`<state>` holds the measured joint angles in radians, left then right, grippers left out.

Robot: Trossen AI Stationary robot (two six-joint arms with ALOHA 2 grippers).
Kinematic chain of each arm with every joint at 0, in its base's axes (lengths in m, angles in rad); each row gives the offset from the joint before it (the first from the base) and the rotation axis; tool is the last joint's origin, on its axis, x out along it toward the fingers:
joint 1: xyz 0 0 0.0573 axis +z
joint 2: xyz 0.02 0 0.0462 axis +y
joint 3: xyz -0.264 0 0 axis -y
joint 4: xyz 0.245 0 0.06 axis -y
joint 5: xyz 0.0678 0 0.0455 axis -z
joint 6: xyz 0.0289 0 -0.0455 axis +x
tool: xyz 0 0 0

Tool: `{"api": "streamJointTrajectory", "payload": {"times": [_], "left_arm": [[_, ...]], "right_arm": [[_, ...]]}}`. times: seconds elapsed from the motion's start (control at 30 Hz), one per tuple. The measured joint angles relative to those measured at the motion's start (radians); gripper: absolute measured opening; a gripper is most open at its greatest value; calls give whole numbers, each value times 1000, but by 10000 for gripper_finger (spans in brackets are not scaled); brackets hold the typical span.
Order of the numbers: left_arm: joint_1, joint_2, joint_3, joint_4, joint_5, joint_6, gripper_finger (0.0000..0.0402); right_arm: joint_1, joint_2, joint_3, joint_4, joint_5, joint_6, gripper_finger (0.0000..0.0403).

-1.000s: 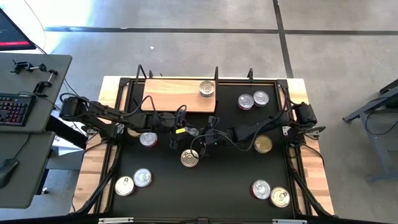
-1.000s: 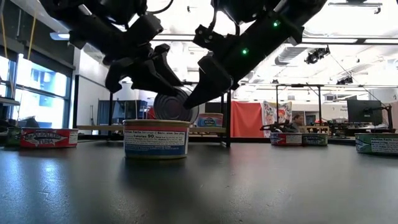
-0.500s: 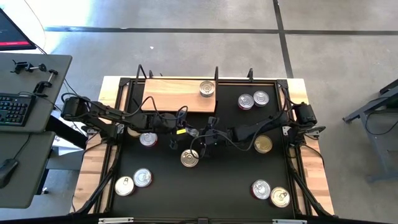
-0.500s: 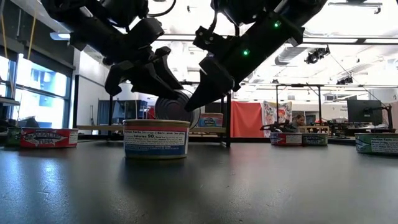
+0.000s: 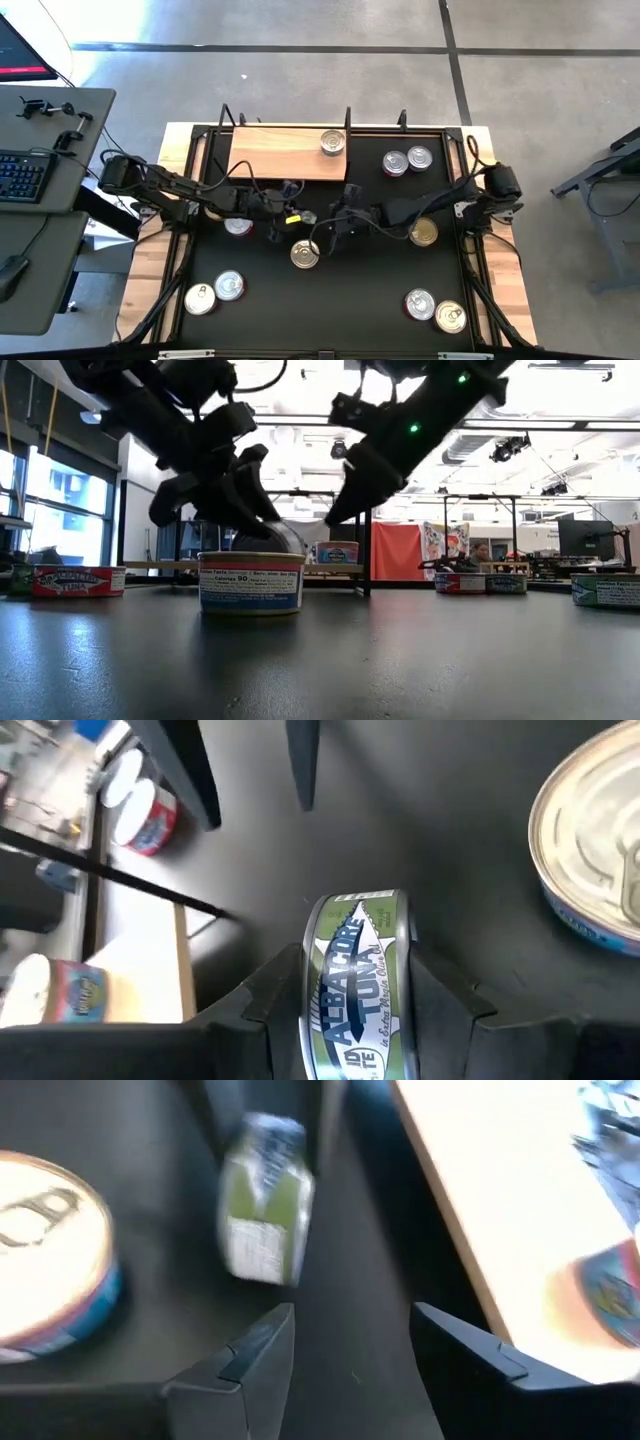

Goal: Stack canned seafood by type on shelf
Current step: Put the green tuna can on the shelf

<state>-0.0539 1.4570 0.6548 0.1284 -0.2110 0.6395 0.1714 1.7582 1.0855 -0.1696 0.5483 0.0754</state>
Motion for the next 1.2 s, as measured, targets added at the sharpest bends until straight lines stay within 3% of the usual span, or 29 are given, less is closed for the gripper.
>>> {"api": "streamJointTrajectory", "payload": {"times": [0.13, 0.4, 0.57, 0.8, 1.0, 1.2], "left_arm": [[-34, -15, 0, 6, -137, 1, 133], [-14, -31, 1, 141, -556, 150, 133], [135, -25, 2, 190, -451, 185, 133], [333, 41, 2, 230, -316, 251, 133], [380, 102, 3, 282, -299, 282, 135], [358, 96, 5, 241, -269, 266, 165]], "right_arm": [[37, -35, 0, -119, 79, 77, 193], [109, -30, -35, -183, 197, 258, 193], [135, -29, -70, -180, 290, 321, 193], [138, -29, -75, -168, 316, 326, 193], [138, -28, -75, -161, 317, 317, 193], [138, -28, -75, -156, 316, 317, 193]]}}
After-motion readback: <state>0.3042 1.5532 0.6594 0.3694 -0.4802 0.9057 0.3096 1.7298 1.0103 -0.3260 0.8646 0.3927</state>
